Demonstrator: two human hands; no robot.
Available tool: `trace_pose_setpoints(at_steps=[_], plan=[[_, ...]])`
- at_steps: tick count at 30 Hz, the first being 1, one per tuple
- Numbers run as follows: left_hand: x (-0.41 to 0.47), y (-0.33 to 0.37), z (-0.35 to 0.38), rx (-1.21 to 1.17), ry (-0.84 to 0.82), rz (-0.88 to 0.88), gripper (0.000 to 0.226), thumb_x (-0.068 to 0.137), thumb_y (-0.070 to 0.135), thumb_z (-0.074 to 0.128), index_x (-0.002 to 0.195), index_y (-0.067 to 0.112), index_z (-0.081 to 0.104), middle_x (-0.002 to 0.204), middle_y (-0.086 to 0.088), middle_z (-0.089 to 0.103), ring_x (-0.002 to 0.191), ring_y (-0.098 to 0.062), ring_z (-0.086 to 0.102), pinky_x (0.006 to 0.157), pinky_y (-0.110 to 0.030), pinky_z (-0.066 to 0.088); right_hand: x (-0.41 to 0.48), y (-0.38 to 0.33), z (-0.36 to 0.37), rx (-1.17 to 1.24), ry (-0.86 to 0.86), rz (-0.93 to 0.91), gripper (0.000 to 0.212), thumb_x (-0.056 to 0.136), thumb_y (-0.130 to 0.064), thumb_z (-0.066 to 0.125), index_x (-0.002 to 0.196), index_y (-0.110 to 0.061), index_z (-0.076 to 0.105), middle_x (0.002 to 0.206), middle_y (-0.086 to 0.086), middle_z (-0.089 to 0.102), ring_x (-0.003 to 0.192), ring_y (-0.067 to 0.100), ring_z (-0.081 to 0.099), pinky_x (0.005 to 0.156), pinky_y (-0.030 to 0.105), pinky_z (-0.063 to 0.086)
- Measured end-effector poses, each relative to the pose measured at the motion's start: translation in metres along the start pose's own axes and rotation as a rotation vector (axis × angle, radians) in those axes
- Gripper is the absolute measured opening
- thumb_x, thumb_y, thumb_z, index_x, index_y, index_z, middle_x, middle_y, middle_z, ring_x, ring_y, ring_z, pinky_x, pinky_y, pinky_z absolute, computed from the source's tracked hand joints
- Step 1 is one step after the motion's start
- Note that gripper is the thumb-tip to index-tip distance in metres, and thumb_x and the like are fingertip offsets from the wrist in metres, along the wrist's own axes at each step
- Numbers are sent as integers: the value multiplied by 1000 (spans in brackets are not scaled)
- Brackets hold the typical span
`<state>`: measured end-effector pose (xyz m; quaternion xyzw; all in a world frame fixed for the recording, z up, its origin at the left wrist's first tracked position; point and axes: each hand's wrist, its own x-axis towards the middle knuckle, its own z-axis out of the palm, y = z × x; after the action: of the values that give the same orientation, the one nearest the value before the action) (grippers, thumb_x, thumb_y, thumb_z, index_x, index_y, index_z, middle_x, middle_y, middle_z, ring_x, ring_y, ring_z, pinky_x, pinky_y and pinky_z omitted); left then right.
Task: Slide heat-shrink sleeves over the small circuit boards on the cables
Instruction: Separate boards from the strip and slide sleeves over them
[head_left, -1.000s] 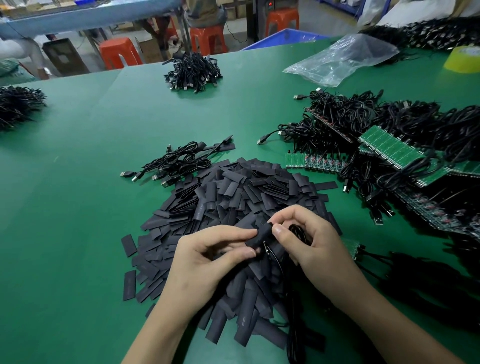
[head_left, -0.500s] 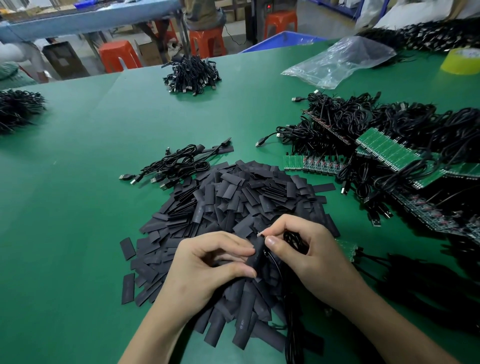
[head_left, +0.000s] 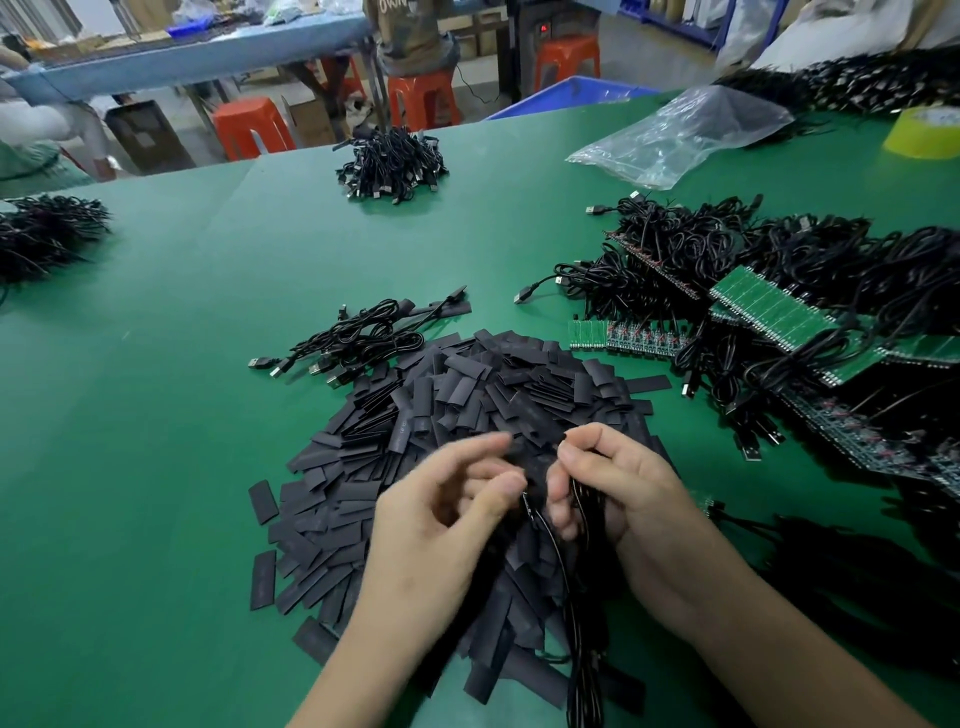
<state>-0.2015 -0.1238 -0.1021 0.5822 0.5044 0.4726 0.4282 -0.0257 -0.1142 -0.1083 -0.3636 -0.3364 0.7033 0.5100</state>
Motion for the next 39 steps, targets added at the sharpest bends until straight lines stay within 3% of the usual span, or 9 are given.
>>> trace_pose_setpoints(at_steps=[4, 7, 10, 16, 21, 24, 29, 35, 39], plan=[[-6, 15, 14, 530, -166, 159, 29, 87, 66, 53, 84, 45, 72, 92, 25, 70, 96, -5, 63, 83, -21, 46, 2, 0, 1, 275, -8, -4, 25, 89, -14, 61, 114, -10, 55, 76, 5, 63, 59, 11, 58, 55, 22, 53], [-8, 20, 19, 495, -199, 99, 34, 83, 68, 56, 88, 40, 75, 86, 20, 70, 86, -7, 65, 78, -26, 50, 6, 2, 0, 351, 53, -82, 29, 90, -13, 60, 118, -10, 55, 80, 4, 66, 67, 12, 62, 64, 24, 56], [-7, 21, 20, 356, -220, 19, 11, 89, 44, 73, 88, 34, 75, 72, 11, 70, 62, -5, 61, 62, -27, 51, 7, 3, -3, 358, 38, -137, 27, 90, -16, 63, 115, -11, 55, 87, 6, 70, 78, 16, 67, 73, 27, 59], [31, 30, -9, 362, -74, 49, 12, 93, 31, 69, 83, 32, 76, 74, 9, 72, 68, -7, 68, 58, -21, 55, 5, -3, -8, -67, 131, -316, 30, 93, -26, 57, 118, -11, 62, 124, 9, 72, 119, 25, 65, 99, 41, 49], [121, 25, -58, 803, 194, 135, 19, 94, 41, 67, 93, 26, 79, 76, 12, 75, 76, -14, 72, 72, -29, 53, 6, -1, -8, -96, 221, -319, 28, 90, -26, 58, 111, -9, 64, 106, 5, 73, 103, 22, 68, 89, 37, 52], [166, 19, -78, 1047, 212, 80, 25, 98, 39, 65, 105, 20, 79, 99, -8, 78, 94, -31, 70, 83, -39, 52, 7, -6, -11, -94, 260, -341, 27, 89, -28, 57, 107, -9, 65, 95, 3, 69, 92, 18, 65, 82, 32, 52], [162, 16, -67, 1111, 165, 141, 37, 98, 41, 62, 126, 18, 70, 121, -10, 69, 112, -32, 63, 94, -44, 51, 8, -12, -18, -65, 376, -433, 25, 90, -28, 53, 100, -8, 63, 84, 1, 61, 77, 13, 54, 68, 23, 49], [71, 21, 24, 883, -287, 379, 30, 95, 48, 63, 117, 31, 74, 109, 7, 65, 108, -16, 57, 96, -38, 47, 6, -20, -21, -161, 476, -555, 19, 97, -24, 49, 88, -16, 63, 78, -4, 58, 69, 9, 50, 60, 20, 47], [37, 17, 65, 976, -369, 432, 41, 95, 63, 54, 119, 35, 72, 104, 11, 56, 107, -16, 49, 89, -37, 42, 10, -38, -32, -257, 577, -638, 21, 99, -19, 46, 87, -17, 63, 78, -5, 59, 72, 11, 51, 63, 21, 43]])
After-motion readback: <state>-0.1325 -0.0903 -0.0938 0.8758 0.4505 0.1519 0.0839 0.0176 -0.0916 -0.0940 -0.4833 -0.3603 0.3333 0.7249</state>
